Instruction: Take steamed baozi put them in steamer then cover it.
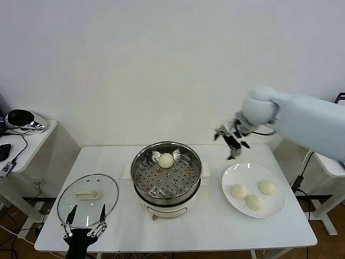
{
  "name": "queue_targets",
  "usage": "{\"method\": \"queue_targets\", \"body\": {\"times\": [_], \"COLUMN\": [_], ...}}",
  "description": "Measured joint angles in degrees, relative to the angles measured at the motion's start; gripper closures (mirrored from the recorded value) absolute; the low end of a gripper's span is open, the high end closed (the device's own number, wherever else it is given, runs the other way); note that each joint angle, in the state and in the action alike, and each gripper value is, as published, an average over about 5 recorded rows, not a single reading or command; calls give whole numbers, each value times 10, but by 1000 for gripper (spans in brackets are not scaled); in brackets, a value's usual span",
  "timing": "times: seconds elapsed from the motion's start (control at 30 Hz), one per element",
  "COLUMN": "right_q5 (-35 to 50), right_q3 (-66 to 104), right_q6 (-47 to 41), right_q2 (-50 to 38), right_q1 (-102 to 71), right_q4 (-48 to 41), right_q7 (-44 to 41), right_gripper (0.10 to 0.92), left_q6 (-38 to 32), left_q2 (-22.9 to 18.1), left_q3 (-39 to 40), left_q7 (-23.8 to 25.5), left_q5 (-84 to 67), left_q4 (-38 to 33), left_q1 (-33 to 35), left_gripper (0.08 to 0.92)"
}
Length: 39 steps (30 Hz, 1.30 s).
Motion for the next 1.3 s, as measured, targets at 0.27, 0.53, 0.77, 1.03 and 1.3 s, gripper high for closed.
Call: {"method": "queue_targets", "body": {"times": [0.27,0.53,0.77,1.03,1.3], "right_q5": [-44,-80,-92,-106,-121], "right_q3": [68,130,162,183,196], "right_q6": [-17,-20,-20,-19,-21], "right_q2": [-37,-35,-12,22,50], "right_q1": [-112,-216,-274,-308,-324], "right_q4": [-18,-51,-84,-121,-152], "right_q7": [7,14,17,23,28], "right_gripper": [203,203,203,203,247], "left_q6": [4,5,4,3,3], "left_q2": [-2,-5,-6,-6,-6], "left_q3": [-5,-7,-12,-14,-14], "left_q7": [1,3,4,4,4], "left_q5": [0,2,3,3,3], "left_q4": [4,11,12,14,17], "left_q1": [-1,0,5,5,3], "left_gripper": [177,177,177,177,177]}}
